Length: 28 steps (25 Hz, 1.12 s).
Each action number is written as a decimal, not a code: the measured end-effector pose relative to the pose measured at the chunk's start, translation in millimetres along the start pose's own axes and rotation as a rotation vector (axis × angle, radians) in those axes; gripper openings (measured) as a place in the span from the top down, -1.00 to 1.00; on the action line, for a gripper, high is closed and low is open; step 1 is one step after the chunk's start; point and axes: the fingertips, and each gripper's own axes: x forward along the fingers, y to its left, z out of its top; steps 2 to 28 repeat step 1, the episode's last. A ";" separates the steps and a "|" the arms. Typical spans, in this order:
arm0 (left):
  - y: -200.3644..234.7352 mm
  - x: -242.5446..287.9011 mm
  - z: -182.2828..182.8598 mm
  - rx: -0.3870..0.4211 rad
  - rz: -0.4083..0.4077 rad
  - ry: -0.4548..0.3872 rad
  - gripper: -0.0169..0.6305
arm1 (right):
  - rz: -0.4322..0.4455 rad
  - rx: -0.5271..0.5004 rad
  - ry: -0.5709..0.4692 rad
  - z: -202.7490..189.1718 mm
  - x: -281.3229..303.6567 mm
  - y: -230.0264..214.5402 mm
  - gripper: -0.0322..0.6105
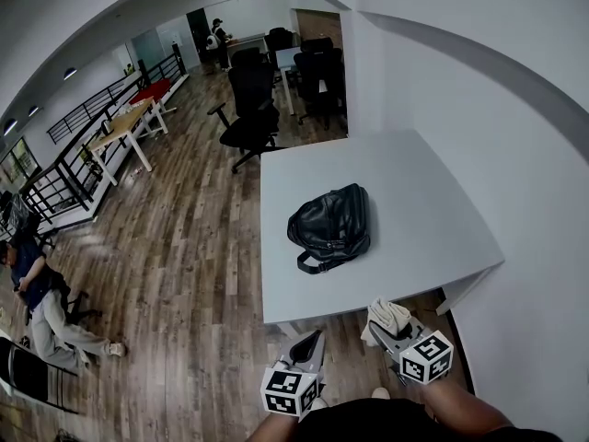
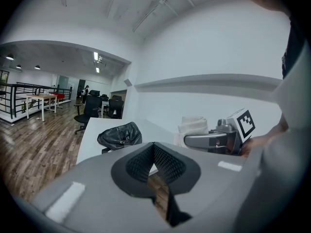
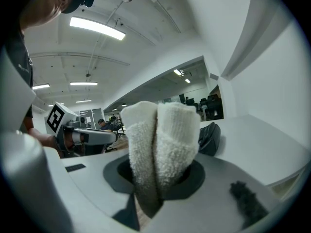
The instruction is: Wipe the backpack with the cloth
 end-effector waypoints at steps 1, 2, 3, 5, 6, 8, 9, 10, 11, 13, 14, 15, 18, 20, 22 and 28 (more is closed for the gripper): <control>-0.2 1.2 0.2 0.002 -0.001 -0.001 0.93 | -0.001 -0.002 0.001 -0.6 0.1 -1.1 0.60; -0.2 1.2 0.2 0.002 -0.001 -0.001 0.93 | -0.001 -0.002 0.001 -0.6 0.1 -1.1 0.60; -0.2 1.2 0.2 0.002 -0.001 -0.001 0.93 | -0.001 -0.002 0.001 -0.6 0.1 -1.1 0.60; -0.2 1.2 0.2 0.002 -0.001 -0.001 0.93 | -0.001 -0.002 0.001 -0.6 0.1 -1.1 0.60; -0.2 1.2 0.2 0.002 -0.001 -0.001 0.93 | -0.001 -0.002 0.001 -0.6 0.1 -1.1 0.60; -0.2 1.2 0.2 0.002 -0.001 -0.001 0.93 | -0.001 -0.002 0.001 -0.6 0.1 -1.1 0.60; -0.2 1.2 0.2 0.002 -0.001 -0.001 0.93 | -0.001 -0.002 0.001 -0.6 0.1 -1.1 0.60; -0.2 1.2 0.2 0.002 -0.001 -0.001 0.93 | -0.001 -0.002 0.001 -0.6 0.1 -1.1 0.60; -0.2 1.2 0.2 0.002 -0.001 -0.001 0.93 | -0.001 -0.002 0.001 -0.6 0.1 -1.1 0.60; -0.2 1.2 0.2 0.002 -0.001 -0.001 0.93 | -0.001 -0.002 0.001 -0.6 0.1 -1.1 0.60; -0.2 1.2 0.2 0.002 -0.001 -0.001 0.93 | -0.001 -0.002 0.001 -0.6 0.1 -1.1 0.60; -0.2 1.2 0.2 0.002 -0.001 -0.001 0.93 | -0.001 -0.002 0.001 -0.6 0.1 -1.1 0.60; -0.2 1.2 0.2 0.002 -0.001 -0.001 0.93 | -0.001 -0.002 0.001 -0.6 0.1 -1.1 0.60; -0.2 1.2 0.2 0.002 -0.001 -0.001 0.93 | -0.001 -0.002 0.001 -0.6 0.1 -1.1 0.60; -0.2 1.2 0.2 0.002 -0.001 -0.001 0.93 | -0.001 -0.002 0.001 -0.6 0.1 -1.1 0.60; -0.2 1.2 0.2 0.002 -0.001 -0.001 0.93 | -0.001 -0.002 0.001 -0.6 0.1 -1.1 0.60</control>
